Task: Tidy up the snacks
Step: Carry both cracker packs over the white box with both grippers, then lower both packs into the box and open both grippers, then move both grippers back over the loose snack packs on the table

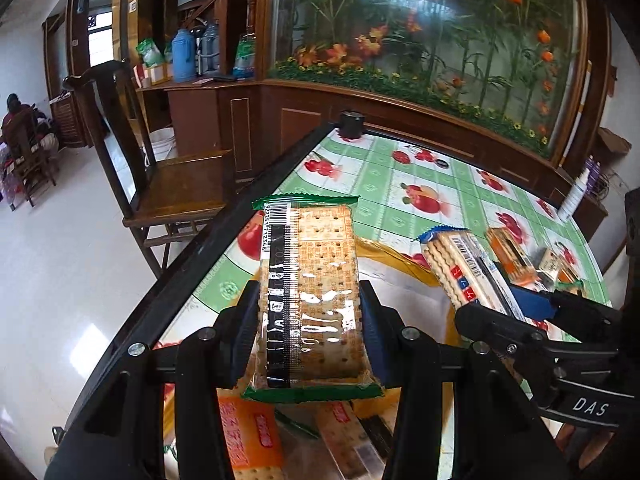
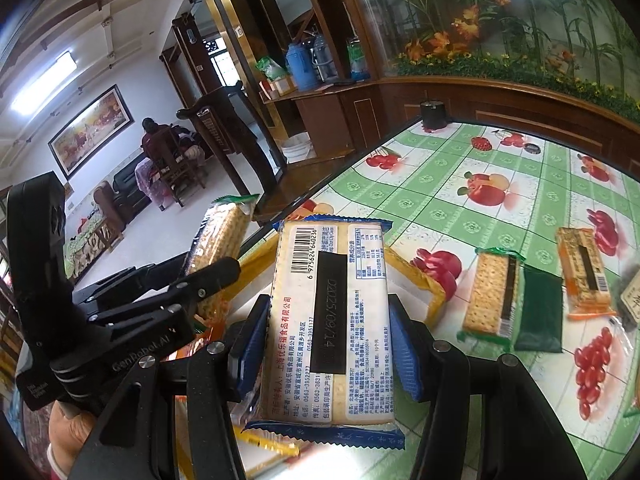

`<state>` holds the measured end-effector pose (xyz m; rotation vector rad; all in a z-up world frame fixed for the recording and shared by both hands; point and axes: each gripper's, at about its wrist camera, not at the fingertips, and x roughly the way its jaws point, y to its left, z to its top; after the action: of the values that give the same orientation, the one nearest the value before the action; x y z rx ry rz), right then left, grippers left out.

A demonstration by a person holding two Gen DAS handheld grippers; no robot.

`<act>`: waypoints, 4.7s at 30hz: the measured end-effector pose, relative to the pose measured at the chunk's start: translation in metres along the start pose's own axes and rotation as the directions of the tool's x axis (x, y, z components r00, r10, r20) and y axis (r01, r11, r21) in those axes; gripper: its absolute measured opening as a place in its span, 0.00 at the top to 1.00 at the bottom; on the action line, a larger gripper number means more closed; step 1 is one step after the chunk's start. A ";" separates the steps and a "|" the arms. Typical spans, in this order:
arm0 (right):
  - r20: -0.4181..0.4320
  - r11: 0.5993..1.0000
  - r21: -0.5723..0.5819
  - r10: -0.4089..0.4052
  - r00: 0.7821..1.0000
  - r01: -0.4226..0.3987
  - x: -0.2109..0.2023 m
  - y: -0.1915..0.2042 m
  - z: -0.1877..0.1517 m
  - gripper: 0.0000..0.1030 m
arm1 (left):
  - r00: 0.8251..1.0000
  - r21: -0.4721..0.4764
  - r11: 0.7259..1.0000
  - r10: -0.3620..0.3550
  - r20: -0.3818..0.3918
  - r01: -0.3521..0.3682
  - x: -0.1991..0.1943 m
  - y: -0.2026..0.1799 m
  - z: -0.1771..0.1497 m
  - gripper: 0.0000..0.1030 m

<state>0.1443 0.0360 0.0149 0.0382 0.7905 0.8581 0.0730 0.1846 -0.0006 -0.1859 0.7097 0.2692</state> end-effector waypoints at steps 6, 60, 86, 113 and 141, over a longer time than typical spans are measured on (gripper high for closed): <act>0.005 1.000 0.023 0.010 1.000 -0.010 0.016 -0.003 0.009 0.45 | 1.000 -0.028 0.999 0.020 -0.006 -0.020 0.010 0.012 0.009 0.56; -0.050 0.998 0.038 -0.038 0.998 0.040 0.058 -0.007 0.007 0.43 | 0.980 -0.011 0.993 0.111 -0.166 -0.114 0.052 0.018 0.002 0.22; 0.016 0.933 0.215 -0.299 0.954 0.289 -0.070 -0.136 -0.042 0.17 | 0.991 0.126 0.991 -0.035 -0.130 0.051 0.041 -0.117 0.011 0.22; -0.014 0.795 0.438 -0.462 0.887 0.420 -0.160 -0.253 -0.111 0.16 | 0.981 0.266 0.964 0.054 -0.184 -0.003 0.115 -0.234 -0.006 0.22; -0.053 0.946 0.197 -0.253 0.966 0.258 -0.030 -0.169 -0.041 0.21 | 0.974 0.156 0.986 -0.030 -0.227 0.066 0.145 -0.182 0.012 0.56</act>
<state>0.2182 -0.1096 -0.0529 0.1018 0.8849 0.5310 0.2414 0.0411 -0.0744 -0.0781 0.9457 0.1439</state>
